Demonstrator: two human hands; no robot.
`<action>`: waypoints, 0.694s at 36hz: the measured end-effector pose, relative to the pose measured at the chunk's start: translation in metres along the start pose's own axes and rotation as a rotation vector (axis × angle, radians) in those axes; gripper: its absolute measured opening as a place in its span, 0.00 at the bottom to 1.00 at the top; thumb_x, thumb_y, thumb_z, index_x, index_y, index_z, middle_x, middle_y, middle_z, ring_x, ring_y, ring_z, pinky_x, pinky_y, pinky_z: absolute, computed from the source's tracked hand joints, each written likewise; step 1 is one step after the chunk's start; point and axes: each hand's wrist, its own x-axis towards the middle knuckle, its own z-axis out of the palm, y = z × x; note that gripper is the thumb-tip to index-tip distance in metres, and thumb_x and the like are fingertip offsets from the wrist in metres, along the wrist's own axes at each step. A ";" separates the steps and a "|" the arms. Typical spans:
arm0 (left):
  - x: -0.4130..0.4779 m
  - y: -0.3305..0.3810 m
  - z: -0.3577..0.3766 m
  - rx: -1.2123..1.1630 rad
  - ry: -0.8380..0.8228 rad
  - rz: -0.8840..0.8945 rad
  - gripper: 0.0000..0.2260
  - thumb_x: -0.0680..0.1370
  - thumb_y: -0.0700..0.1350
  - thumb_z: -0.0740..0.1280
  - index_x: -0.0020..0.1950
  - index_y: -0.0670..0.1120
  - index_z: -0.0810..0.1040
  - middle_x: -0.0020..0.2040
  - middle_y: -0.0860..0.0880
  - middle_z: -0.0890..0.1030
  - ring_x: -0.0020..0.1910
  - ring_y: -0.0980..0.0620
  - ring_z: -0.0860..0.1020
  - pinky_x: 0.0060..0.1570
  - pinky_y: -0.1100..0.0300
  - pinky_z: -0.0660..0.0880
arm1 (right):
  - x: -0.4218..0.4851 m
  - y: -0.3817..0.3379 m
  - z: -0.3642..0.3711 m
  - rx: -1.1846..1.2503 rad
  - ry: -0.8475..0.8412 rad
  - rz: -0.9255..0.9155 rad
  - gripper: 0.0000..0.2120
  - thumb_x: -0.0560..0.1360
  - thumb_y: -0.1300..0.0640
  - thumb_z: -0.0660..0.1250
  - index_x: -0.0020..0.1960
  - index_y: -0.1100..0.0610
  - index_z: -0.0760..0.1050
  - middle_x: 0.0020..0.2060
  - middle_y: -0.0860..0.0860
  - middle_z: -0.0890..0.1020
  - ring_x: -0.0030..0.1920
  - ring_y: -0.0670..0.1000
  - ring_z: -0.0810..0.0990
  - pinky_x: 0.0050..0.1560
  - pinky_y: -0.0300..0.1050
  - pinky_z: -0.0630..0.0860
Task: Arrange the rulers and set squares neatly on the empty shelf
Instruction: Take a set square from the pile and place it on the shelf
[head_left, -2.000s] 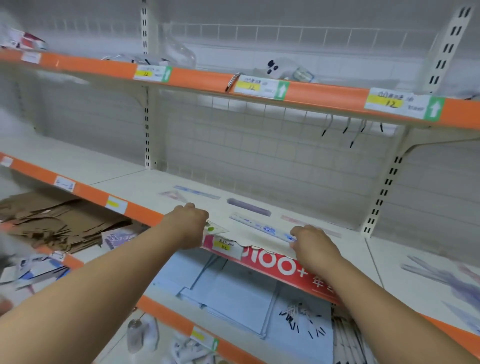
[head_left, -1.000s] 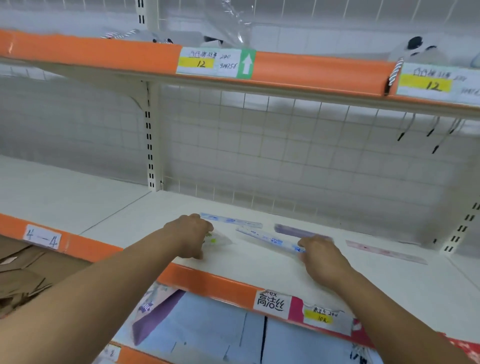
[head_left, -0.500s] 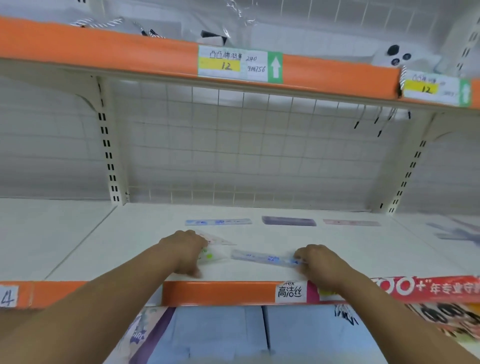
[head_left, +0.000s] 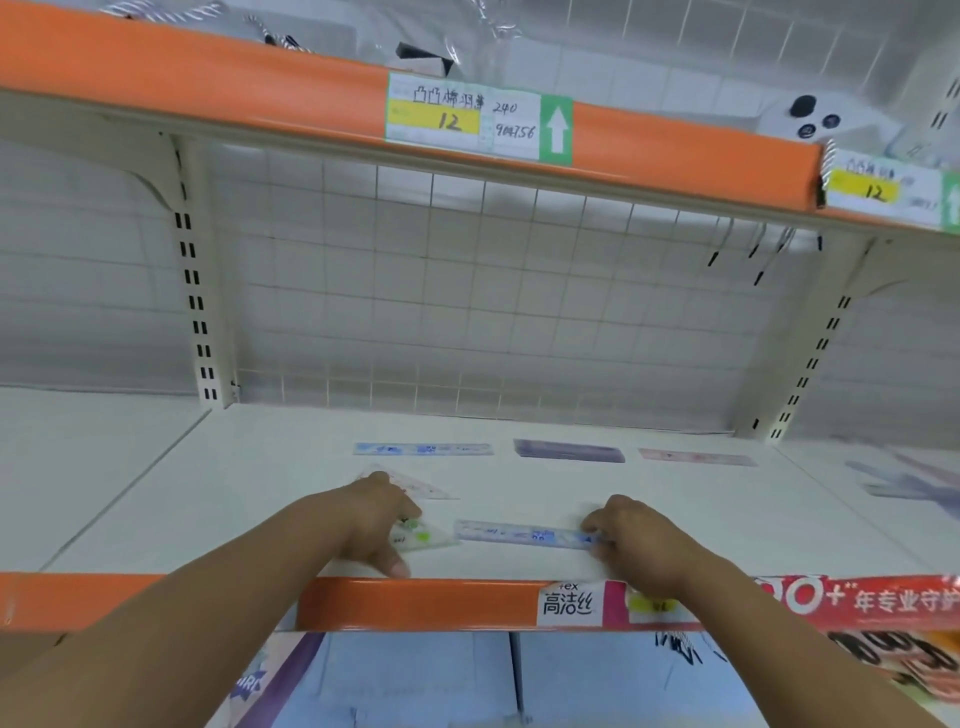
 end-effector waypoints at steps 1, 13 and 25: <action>0.000 0.000 0.000 -0.001 -0.002 -0.002 0.36 0.73 0.54 0.73 0.77 0.52 0.59 0.71 0.45 0.61 0.71 0.45 0.63 0.71 0.53 0.62 | 0.000 0.000 -0.001 -0.004 -0.002 -0.008 0.13 0.80 0.56 0.57 0.61 0.51 0.76 0.46 0.49 0.70 0.45 0.49 0.70 0.48 0.39 0.68; -0.001 -0.006 0.005 -0.065 0.007 -0.007 0.36 0.73 0.53 0.73 0.77 0.55 0.59 0.68 0.47 0.62 0.71 0.45 0.63 0.71 0.53 0.61 | 0.003 0.004 -0.005 0.018 -0.033 -0.055 0.12 0.80 0.53 0.59 0.60 0.48 0.77 0.40 0.44 0.65 0.44 0.47 0.69 0.44 0.38 0.65; -0.013 -0.029 0.003 -0.108 0.028 -0.110 0.45 0.69 0.59 0.74 0.78 0.53 0.52 0.71 0.47 0.61 0.72 0.46 0.62 0.72 0.52 0.61 | 0.005 0.006 -0.007 0.046 -0.067 -0.035 0.15 0.80 0.52 0.60 0.65 0.47 0.74 0.51 0.49 0.71 0.52 0.48 0.73 0.54 0.38 0.69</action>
